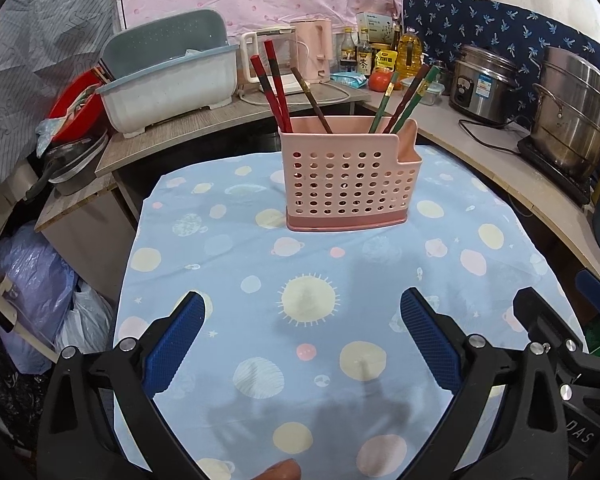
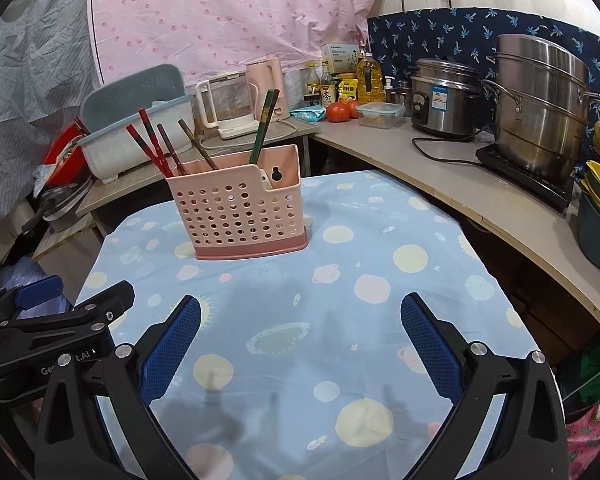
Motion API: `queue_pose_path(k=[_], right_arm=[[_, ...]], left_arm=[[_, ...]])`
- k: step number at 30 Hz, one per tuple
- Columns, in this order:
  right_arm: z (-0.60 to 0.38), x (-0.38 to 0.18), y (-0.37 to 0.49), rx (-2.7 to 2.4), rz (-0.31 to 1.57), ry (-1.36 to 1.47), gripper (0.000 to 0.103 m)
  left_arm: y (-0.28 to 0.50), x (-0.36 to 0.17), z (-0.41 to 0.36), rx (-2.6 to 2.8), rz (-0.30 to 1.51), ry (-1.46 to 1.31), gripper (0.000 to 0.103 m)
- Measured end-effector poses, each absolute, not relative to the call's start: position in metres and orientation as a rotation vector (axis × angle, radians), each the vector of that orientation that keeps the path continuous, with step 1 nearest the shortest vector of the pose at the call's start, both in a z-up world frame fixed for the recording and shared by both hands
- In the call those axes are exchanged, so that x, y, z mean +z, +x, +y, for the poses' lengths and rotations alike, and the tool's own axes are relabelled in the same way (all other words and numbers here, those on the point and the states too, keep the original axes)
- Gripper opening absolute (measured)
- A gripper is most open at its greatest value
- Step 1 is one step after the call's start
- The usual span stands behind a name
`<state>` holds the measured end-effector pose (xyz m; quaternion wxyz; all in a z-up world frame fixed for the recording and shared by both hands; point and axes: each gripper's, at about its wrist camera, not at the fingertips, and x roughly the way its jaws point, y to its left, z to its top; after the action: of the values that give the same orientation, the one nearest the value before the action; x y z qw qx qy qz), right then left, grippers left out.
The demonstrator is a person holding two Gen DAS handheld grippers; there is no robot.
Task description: Organize utensils
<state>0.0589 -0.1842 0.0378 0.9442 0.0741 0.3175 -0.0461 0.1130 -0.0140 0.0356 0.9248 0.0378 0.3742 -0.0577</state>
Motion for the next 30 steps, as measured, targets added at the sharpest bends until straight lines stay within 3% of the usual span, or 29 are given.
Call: queue_pose_path(k=[30], right_arm=[[-0.1834,0.0354,0.0597,-0.094,0.651,0.15,0.097]], left_arm=[[0.1135,0.035,-0.0142,-0.087,0.765,0.102,0.094]])
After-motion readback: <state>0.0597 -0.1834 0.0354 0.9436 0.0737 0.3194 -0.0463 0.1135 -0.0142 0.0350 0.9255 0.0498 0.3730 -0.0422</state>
